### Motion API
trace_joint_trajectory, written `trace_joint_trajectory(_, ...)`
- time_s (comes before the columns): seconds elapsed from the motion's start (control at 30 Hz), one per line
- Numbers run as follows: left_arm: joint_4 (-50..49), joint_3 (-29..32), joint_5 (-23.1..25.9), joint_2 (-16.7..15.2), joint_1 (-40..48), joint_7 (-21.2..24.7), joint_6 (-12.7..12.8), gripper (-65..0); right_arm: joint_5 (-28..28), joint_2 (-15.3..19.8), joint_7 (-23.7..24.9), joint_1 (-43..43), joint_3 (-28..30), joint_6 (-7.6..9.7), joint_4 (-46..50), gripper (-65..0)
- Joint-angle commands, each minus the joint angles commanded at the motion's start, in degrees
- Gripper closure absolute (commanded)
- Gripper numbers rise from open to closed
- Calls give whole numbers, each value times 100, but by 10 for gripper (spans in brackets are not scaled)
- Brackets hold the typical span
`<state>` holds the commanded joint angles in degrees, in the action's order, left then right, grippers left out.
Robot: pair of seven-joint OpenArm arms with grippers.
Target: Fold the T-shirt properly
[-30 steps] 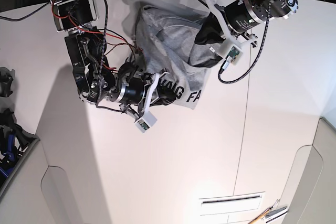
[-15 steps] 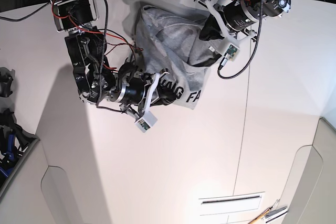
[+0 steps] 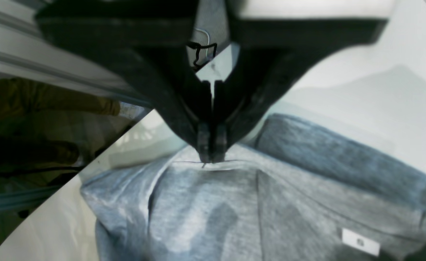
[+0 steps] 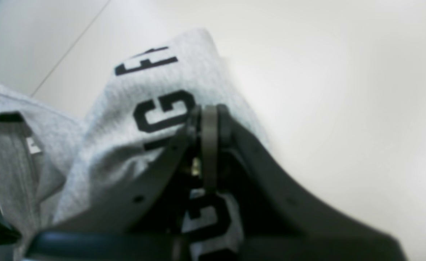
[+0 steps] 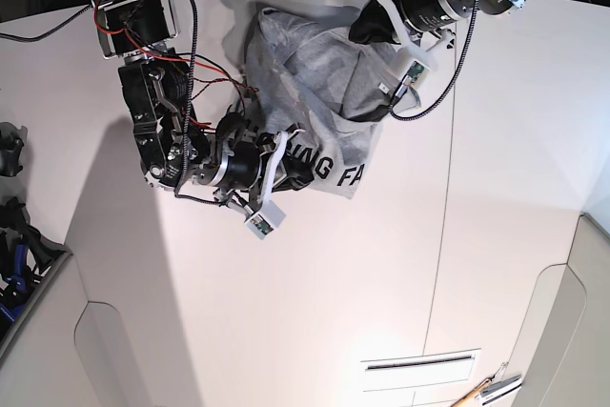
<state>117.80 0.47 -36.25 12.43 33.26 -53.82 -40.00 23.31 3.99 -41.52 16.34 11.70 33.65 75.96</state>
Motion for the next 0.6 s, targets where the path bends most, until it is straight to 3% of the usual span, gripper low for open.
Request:
trace_joint_trajectory(0.33, 0, 0, -254, 13, 326, -35, 0, 0, -153, 0, 186, 66, 0, -4, 4, 0)
trace_joint_trajectory(0.47, 343, 0, -686, 219, 330, -90, 0, 0, 310, -2, -111, 343, 0, -4, 31, 0)
trace_joint_trajectory(0.6, 1054, 0, -855, 170, 310, -26, 0, 0, 669, -79, -140, 704, 0, -2, 44, 0)
